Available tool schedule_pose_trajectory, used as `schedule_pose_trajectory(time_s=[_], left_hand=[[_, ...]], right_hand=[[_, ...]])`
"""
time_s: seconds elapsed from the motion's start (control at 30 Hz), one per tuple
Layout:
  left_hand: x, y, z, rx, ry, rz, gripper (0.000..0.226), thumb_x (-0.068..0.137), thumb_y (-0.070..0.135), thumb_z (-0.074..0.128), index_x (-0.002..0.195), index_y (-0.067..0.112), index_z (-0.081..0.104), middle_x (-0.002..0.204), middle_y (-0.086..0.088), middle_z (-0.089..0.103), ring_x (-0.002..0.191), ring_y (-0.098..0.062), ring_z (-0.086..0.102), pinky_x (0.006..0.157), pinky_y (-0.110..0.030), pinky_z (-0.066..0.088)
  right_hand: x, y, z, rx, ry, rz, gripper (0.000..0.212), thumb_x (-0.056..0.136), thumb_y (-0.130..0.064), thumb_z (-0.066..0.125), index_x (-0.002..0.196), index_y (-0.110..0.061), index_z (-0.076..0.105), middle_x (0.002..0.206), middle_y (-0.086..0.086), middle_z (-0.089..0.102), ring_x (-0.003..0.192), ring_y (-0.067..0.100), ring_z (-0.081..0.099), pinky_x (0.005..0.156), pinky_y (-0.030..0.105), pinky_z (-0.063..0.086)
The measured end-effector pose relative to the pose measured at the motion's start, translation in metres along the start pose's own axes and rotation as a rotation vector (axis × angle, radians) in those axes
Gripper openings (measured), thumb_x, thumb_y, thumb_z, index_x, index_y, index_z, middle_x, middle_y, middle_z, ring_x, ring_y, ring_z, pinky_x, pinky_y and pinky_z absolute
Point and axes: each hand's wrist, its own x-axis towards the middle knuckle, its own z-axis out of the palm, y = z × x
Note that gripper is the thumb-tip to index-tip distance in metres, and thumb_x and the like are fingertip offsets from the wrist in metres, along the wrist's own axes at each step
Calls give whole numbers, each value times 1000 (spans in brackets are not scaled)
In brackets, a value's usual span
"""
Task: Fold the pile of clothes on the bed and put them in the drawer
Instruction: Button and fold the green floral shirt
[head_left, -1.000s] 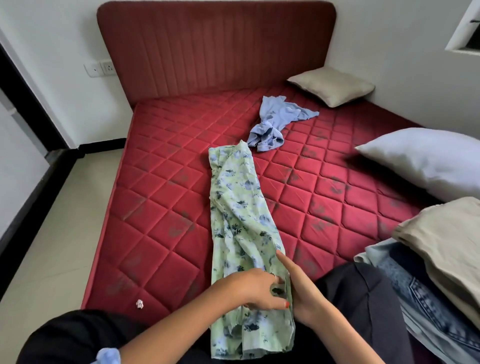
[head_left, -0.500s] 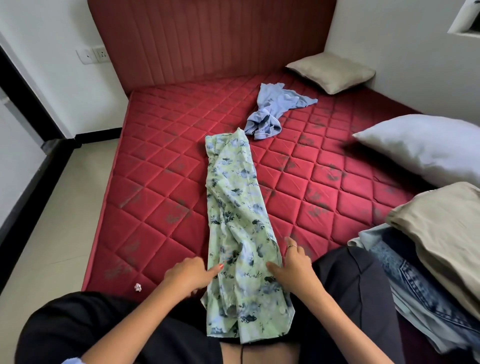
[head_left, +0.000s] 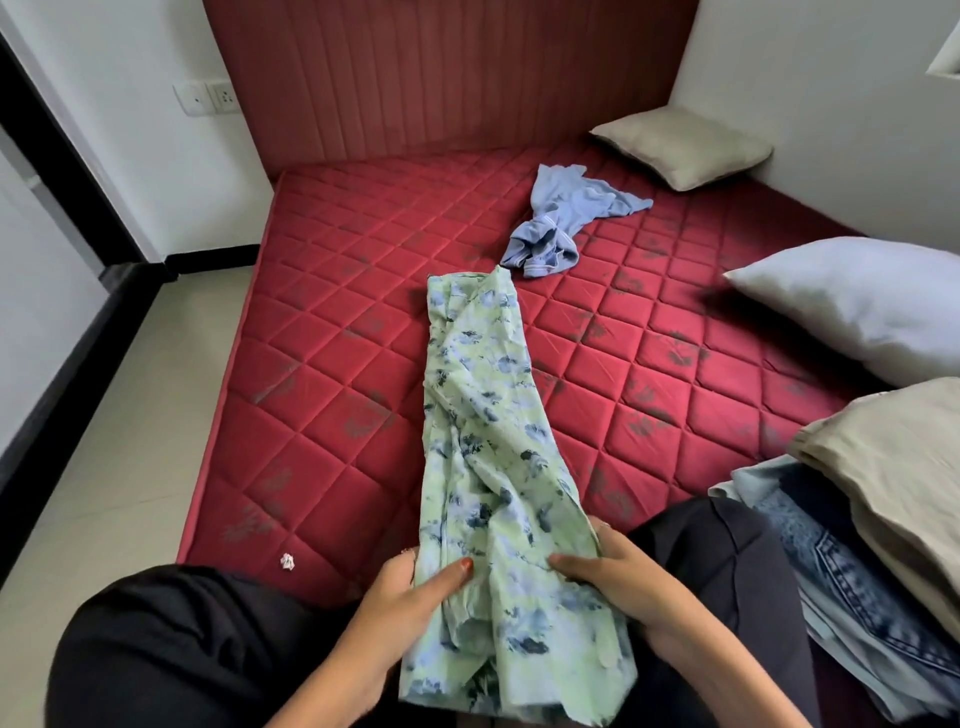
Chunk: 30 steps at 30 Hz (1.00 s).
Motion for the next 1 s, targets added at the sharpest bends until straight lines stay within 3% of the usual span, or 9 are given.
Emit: schedule_pose_trajectory(time_s=[0.13,0.27,0.33,0.43,0.5,0.6,0.7,0.87,1.0], left_hand=[[-32,-14,-9,15,-67,80,116,18,65,88,118,19,53,99,9,71,88,-4,69,71,-15,53],[-51,-15,-22,-20,-246,203,105,43,50,93,136,39,45,136,21,52,125,-1,51,101,-24,44],[-49,4,-26,-24,-316,144,67,58,47,86,120,43,63,130,20,59,126,5,47,103,-16,38],[-34,44,-20,-244,-222,48,25,58,32,89,71,13,80,77,-2,75,66,-7,70,56,-12,52],[-8,68,-22,-470,-100,-39,35,87,13,60,56,3,74,60,-9,69,43,-14,64,38,-16,49],[52,108,-29,-591,-4,-113,40,99,24,42,91,-3,71,70,-14,72,51,-22,69,38,-19,50],[111,124,-34,-531,96,-130,49,101,48,32,123,6,46,83,-16,72,62,-24,70,43,-21,51],[151,91,-35,63,339,-75,36,99,48,41,116,18,49,105,-10,66,76,-20,60,56,-27,42],[160,54,-33,640,362,449,11,93,27,58,96,19,64,93,3,62,91,-19,60,78,-29,43]], right_hand=[[-45,5,-8,79,-85,51,53,78,-22,79,124,-13,55,105,8,73,97,23,69,78,31,56],[-64,1,-16,113,-165,53,125,29,-42,98,137,-26,37,112,4,72,103,23,68,76,27,55],[-67,-13,-18,292,-211,32,109,43,-20,96,136,-32,40,116,11,69,107,33,65,76,38,58],[-55,-45,-18,422,-283,23,71,55,-10,89,121,-14,64,117,17,67,109,36,63,77,39,56],[-29,-66,-22,516,-278,55,73,29,-13,97,96,1,72,84,15,70,69,21,69,53,25,57],[27,-94,-21,688,-155,67,57,30,-11,98,76,-5,66,59,3,59,42,9,58,40,20,51],[86,-107,-19,632,38,27,24,94,-28,59,92,-4,57,76,15,68,56,20,67,49,25,57],[132,-74,-17,18,293,-65,32,100,-34,48,118,-7,50,96,13,59,79,25,61,74,41,56],[105,-27,9,-750,334,-549,42,95,-32,54,131,-10,48,123,7,56,110,22,56,97,37,44]])
